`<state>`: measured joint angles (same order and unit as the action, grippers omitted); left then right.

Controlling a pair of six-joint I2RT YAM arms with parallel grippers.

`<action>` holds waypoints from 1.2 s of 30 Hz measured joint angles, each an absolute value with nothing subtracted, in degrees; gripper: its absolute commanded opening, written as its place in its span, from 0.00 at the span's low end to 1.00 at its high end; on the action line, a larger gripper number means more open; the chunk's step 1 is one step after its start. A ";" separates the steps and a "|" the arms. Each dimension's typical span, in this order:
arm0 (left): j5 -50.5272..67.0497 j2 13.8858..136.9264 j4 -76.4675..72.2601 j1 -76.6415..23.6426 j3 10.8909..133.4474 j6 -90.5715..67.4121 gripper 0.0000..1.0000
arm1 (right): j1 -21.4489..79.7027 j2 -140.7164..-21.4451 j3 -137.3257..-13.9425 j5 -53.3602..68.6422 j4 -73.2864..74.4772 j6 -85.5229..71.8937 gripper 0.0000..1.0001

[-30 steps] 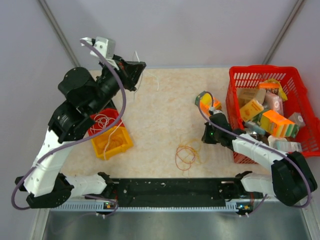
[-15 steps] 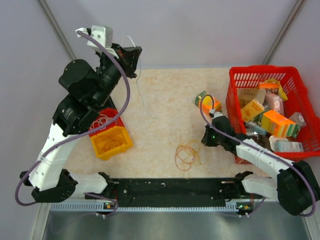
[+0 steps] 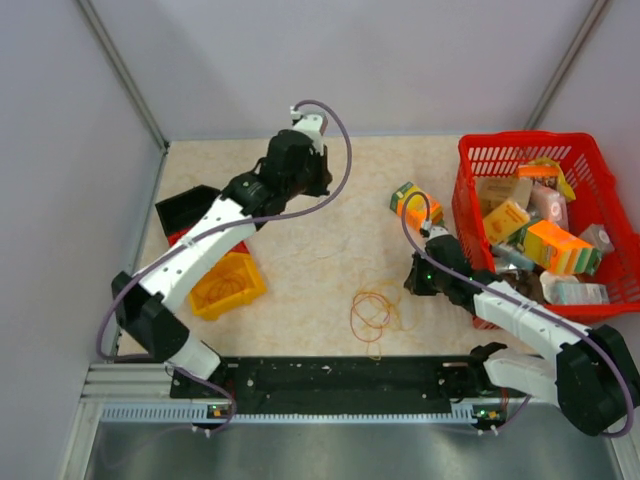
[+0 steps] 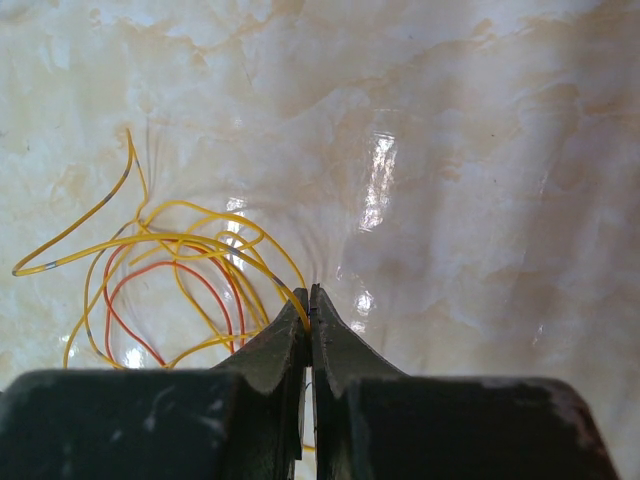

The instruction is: Untangle the cables

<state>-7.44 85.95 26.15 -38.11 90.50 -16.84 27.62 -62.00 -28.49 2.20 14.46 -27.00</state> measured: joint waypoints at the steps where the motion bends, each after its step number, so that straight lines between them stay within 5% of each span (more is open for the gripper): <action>1: -6.15 88.25 27.57 -37.28 90.08 -18.46 0.00 | 27.62 -62.00 -28.49 2.22 14.46 -27.00 0.00; 15: 10.63 107.02 33.01 -34.76 83.72 -27.62 0.06 | 27.62 -61.76 -28.38 2.22 14.41 -27.00 0.00; 27: 7.49 98.04 29.98 -34.28 72.51 -30.09 0.68 | 27.62 -60.64 -27.40 2.55 14.13 -26.98 0.00; 30: 6.98 94.94 29.39 -33.06 71.29 -29.89 0.98 | 27.62 -60.64 -27.40 2.70 14.13 -26.98 0.00; 36: 8.78 93.65 27.79 -28.29 70.13 -29.82 0.98 | 27.62 -60.64 -27.40 2.96 14.11 -26.98 0.00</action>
